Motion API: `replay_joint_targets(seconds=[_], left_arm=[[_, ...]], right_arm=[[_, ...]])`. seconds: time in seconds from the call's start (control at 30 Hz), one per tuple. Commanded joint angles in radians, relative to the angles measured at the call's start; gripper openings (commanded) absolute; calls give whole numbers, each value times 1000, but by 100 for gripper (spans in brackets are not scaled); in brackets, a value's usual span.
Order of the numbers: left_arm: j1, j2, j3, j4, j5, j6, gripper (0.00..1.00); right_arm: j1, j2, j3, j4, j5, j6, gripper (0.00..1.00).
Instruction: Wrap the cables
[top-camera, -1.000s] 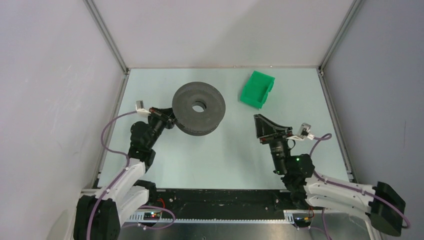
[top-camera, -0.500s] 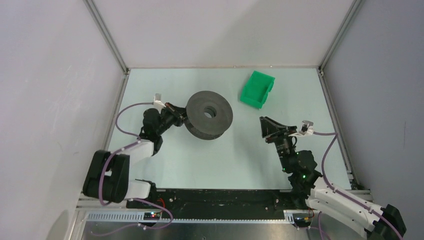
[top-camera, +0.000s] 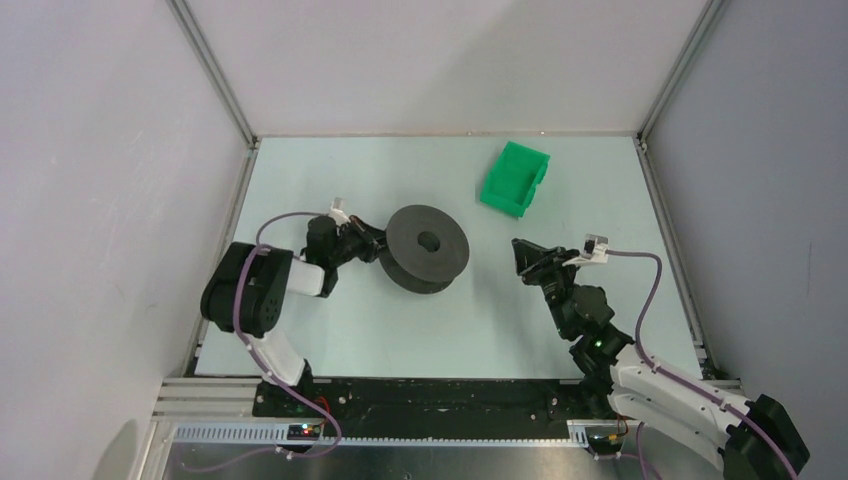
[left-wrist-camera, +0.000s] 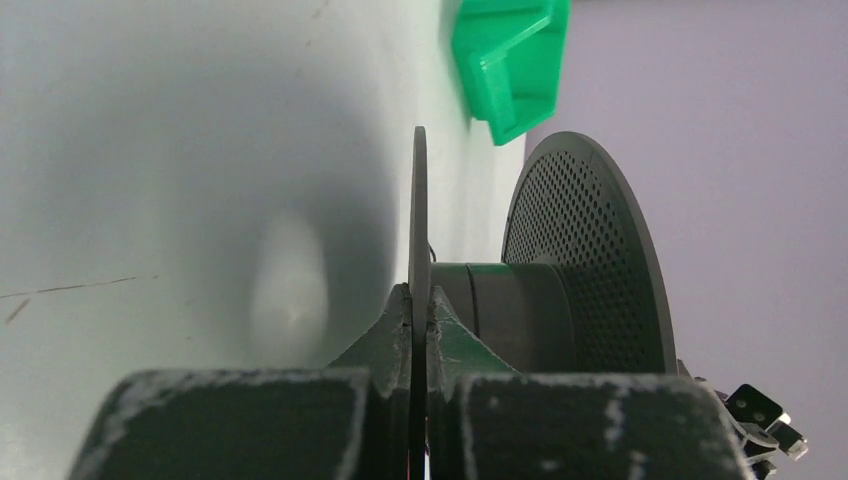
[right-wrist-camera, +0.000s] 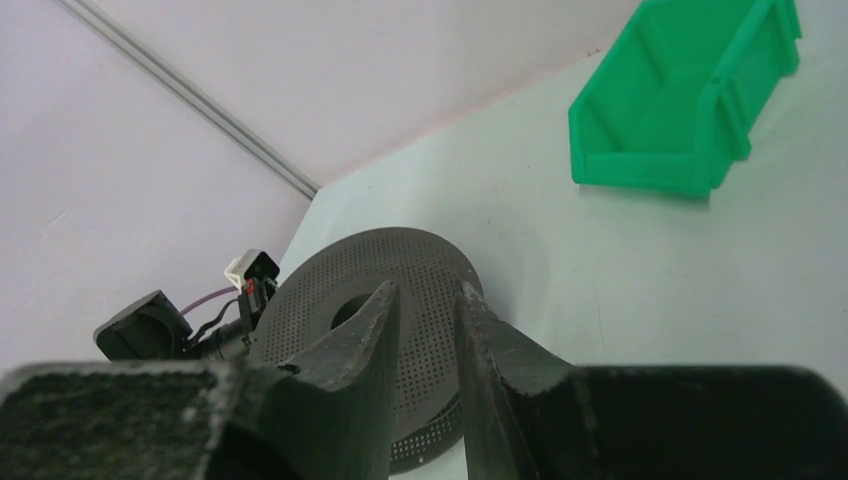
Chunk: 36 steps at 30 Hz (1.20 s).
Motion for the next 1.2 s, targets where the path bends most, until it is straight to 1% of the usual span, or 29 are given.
replay_joint_targets(seconds=[0.0,0.13,0.23,0.73,1.17], left_arm=[[-1,39,51,122,59,18,0],[4,78,56,122,55,23,1],[7,99,58,122,64,23,7],[50,99,28,122,72,48,29],[92,64,2,92,74,76,37]], right_arm=[[-29,21,21,5,-27,41,30],[-33,37,28,9,-41,47,29],[-34,40,28,6,-45,51,29],[-43,14,28,-36,-51,66,29],[-45,-17,27,-63,-59,72,30]])
